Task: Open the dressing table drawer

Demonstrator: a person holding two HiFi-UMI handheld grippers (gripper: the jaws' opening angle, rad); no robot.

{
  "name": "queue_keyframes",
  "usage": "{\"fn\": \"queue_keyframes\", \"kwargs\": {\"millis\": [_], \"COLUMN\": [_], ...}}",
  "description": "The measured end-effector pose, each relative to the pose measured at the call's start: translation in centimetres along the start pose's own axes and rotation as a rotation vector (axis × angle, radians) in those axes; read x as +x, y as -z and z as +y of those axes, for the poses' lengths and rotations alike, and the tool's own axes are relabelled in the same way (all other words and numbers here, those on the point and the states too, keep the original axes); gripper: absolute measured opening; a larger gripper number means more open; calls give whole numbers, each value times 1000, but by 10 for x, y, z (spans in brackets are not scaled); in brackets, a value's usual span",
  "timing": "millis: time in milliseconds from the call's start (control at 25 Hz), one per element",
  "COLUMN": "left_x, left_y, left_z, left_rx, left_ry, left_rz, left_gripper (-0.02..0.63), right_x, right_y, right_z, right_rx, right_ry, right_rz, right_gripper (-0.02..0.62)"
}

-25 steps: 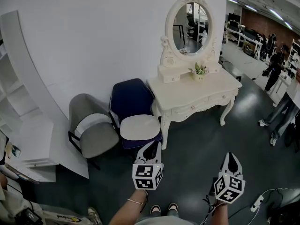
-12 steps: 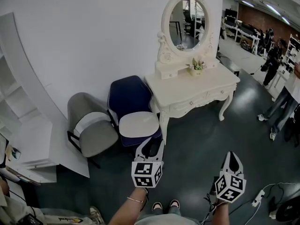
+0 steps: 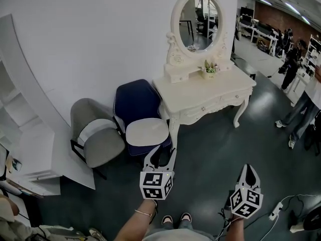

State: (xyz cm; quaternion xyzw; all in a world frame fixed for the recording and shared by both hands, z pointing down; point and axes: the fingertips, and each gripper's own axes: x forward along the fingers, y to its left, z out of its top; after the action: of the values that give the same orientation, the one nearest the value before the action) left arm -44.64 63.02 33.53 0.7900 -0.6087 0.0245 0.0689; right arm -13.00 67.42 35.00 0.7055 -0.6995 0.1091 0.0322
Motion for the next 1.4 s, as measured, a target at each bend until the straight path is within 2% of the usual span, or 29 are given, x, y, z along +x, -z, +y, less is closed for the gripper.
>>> {"fn": "queue_keyframes", "kwargs": {"millis": [600,960,1160,1400], "left_x": [86,142,189,268], "left_y": [-8,-6,0,-6], "left_z": [-60,-73,-68,-59], "left_rx": [26,20,23,18], "left_ry": [11,30,35,30], "left_rz": [-8,5,12,18], "left_gripper": [201,201,201,201], "right_x": [57,92,134,209], "right_y": [-1,5,14,-7], "right_z": [-93,-131,-147,-161], "right_rx": [48,67,81,68], "right_ry": [47,95,120,125], "right_rz": [31,58,81,69], "right_gripper": [6,6,6,6]}}
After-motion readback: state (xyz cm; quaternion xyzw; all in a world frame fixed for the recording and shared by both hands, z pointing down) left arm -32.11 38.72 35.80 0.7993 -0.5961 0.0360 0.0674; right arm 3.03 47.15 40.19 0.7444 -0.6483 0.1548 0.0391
